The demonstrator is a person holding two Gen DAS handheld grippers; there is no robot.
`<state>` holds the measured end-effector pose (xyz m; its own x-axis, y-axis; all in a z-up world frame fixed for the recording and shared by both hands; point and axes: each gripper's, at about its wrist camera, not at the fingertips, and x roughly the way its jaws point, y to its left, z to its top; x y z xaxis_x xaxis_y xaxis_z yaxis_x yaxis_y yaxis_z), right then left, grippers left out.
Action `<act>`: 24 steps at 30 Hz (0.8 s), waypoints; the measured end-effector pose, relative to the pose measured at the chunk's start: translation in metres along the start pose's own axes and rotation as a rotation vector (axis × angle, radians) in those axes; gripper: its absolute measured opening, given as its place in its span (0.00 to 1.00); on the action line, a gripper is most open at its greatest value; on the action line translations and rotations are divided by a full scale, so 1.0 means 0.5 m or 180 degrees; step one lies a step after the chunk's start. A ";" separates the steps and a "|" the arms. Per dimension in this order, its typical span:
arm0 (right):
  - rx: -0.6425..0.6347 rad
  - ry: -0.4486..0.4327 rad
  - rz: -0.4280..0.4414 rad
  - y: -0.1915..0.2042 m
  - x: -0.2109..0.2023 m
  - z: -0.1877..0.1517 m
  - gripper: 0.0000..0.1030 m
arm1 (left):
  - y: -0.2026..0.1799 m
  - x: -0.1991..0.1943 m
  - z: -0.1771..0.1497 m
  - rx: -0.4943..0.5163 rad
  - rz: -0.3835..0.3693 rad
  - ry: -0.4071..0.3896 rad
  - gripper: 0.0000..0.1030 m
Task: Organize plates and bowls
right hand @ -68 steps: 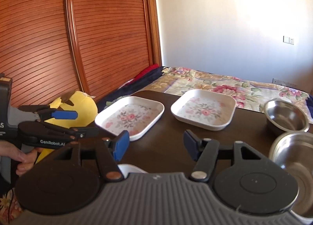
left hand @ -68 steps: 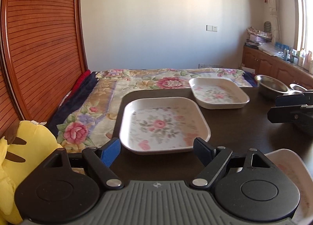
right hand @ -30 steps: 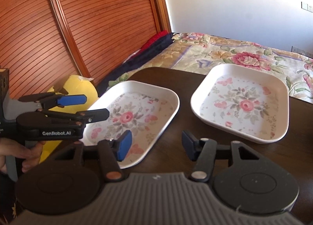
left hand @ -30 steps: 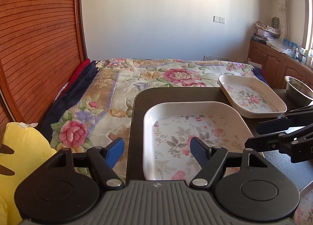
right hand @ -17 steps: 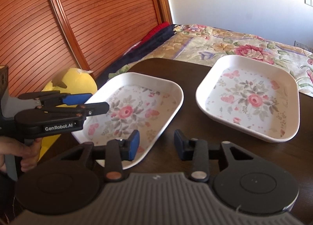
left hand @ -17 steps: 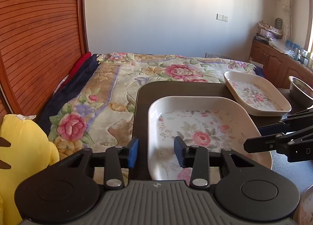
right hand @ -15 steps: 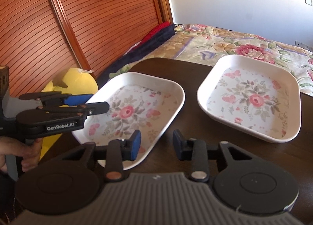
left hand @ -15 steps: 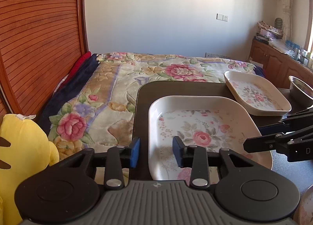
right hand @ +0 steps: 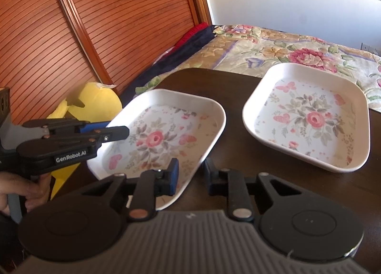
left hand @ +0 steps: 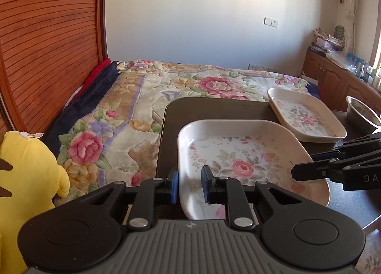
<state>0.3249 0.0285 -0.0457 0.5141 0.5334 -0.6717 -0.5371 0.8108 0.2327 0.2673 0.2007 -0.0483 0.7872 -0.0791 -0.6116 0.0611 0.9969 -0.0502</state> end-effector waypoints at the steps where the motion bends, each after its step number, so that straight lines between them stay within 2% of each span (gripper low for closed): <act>1: -0.0029 -0.0020 -0.0002 0.002 -0.004 0.000 0.24 | -0.002 -0.006 0.002 0.0003 -0.0003 -0.0009 0.21; 12: -0.0013 -0.0202 -0.0008 0.000 -0.074 -0.003 0.24 | -0.055 -0.084 0.009 0.0110 -0.0062 -0.0137 0.21; 24: 0.0108 -0.0399 -0.0021 -0.019 -0.179 -0.059 0.24 | -0.148 -0.161 -0.024 0.0223 -0.0210 -0.0228 0.21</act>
<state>0.2645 -0.0342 -0.0084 0.5982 0.5521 -0.5808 -0.5116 0.8210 0.2535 0.1922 0.1331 -0.0046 0.8217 -0.1468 -0.5507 0.1552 0.9874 -0.0317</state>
